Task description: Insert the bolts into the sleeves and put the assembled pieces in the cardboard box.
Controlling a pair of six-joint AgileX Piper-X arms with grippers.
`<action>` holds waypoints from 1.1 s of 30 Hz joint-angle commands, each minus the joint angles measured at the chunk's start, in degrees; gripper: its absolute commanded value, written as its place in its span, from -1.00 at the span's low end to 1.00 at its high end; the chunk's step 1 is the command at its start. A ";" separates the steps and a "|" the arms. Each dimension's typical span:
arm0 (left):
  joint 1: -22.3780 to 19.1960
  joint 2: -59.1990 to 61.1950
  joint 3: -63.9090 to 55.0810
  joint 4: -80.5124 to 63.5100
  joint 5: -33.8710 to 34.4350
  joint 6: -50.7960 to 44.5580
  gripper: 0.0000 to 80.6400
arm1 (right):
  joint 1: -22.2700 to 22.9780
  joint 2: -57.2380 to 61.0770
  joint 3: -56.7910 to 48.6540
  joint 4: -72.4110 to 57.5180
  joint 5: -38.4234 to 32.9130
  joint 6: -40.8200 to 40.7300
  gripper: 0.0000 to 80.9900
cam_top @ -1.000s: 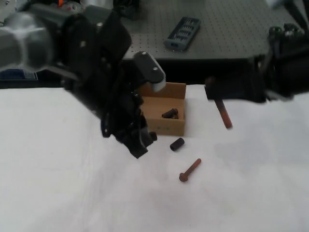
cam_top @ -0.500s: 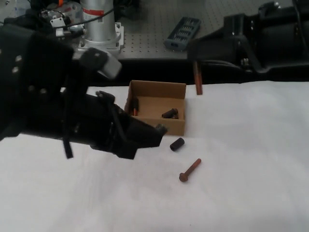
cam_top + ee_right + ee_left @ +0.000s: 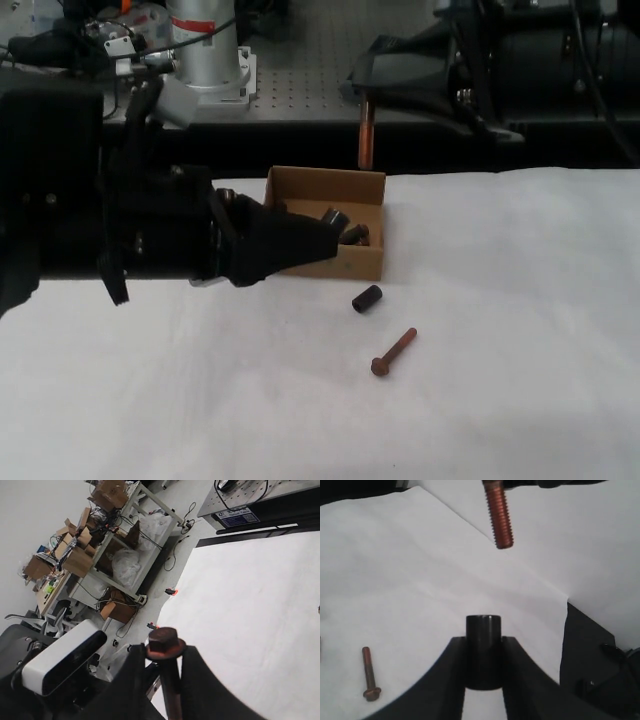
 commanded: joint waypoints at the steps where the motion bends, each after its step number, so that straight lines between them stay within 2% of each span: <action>1: 0.10 -0.83 -0.03 -2.01 0.70 -0.77 -0.98 | -0.34 -0.02 -0.26 -1.56 -1.08 1.69 -0.93; 13: 0.10 0.72 -0.03 -11.02 -2.75 -8.58 -0.98 | -0.34 -0.02 -0.26 -4.22 -1.25 4.61 -0.93; 28: 0.10 0.72 -0.03 -15.71 -2.55 -13.73 -0.98 | -0.34 0.30 -0.26 -4.20 -1.25 4.50 -0.93; 33: -0.39 0.72 -0.03 -15.58 -0.51 -15.01 -0.98 | -0.34 0.30 -0.26 -4.20 -1.25 4.50 -0.93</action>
